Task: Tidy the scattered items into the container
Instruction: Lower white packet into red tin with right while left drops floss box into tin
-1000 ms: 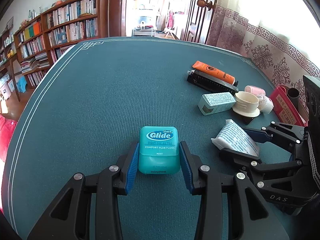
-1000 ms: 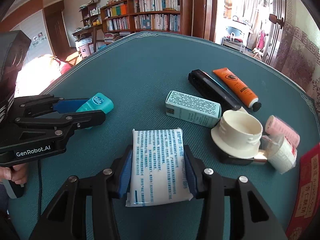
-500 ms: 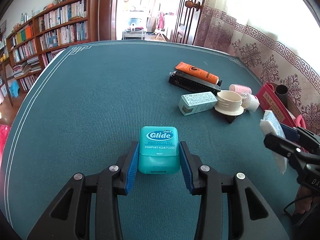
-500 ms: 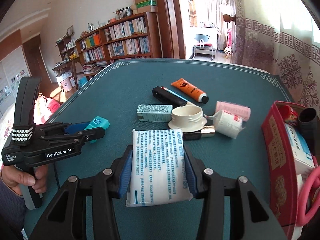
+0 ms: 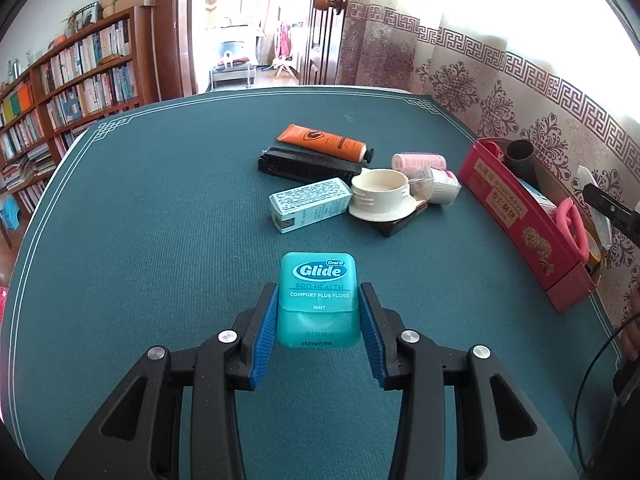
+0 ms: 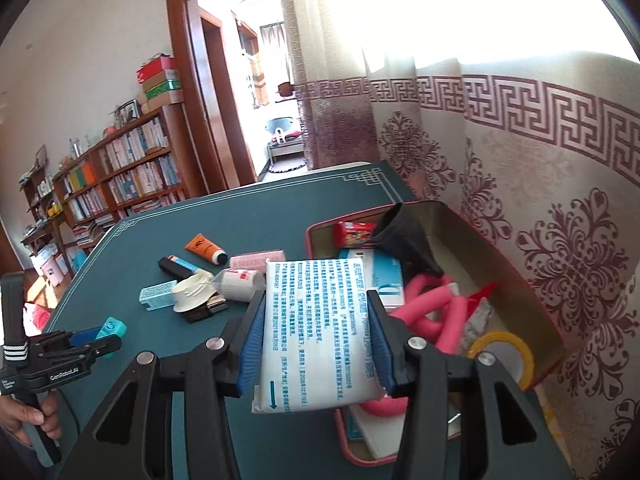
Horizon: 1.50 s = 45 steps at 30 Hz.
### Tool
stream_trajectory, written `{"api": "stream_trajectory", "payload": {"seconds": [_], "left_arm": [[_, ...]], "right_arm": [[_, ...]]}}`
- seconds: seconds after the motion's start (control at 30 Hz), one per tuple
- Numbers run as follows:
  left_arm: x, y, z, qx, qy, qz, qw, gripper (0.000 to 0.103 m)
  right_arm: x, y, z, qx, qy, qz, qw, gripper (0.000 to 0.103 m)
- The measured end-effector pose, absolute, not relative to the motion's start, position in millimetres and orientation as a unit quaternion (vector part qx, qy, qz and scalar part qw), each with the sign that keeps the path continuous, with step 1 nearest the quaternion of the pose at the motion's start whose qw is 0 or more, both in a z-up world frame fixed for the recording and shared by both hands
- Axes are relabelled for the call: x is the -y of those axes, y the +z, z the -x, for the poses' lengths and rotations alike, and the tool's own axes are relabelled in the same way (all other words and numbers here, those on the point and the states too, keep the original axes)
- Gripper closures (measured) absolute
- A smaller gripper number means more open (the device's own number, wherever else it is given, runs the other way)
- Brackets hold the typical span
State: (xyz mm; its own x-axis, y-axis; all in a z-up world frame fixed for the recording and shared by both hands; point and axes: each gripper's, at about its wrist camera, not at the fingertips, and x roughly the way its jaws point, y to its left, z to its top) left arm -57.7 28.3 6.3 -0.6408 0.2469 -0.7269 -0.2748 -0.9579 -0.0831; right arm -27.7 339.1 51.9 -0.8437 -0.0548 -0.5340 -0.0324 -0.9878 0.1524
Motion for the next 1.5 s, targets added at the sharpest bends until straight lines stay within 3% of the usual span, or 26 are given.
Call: {"api": "stream_trajectory", "payload": {"seconds": [0.27,0.77,1.0,1.07,1.5], "left_arm": [[-67,26,56,-0.029,0.905,0.383,0.182,0.060],[-143,47,69,-0.051,0.895,0.365,0.252,0.060],[-183,60,80,-0.059,0.890,0.348,0.290,0.060],[-196,64,84,-0.057,0.886,0.345,0.305,0.060],[-281,50,122,-0.056,0.841,0.379,0.381,0.060]], "right_arm": [[-392,39,42,0.096,-0.943,-0.307,-0.090,0.052],[-407,22,52,0.101,-0.935,-0.322,-0.114,0.052],[-399,22,42,0.069,-0.944,-0.289,-0.143,0.042],[-400,25,38,0.078,-0.948,-0.275,-0.139,0.033],[-385,30,16,0.052,-0.963,-0.217,-0.151,0.027]]}}
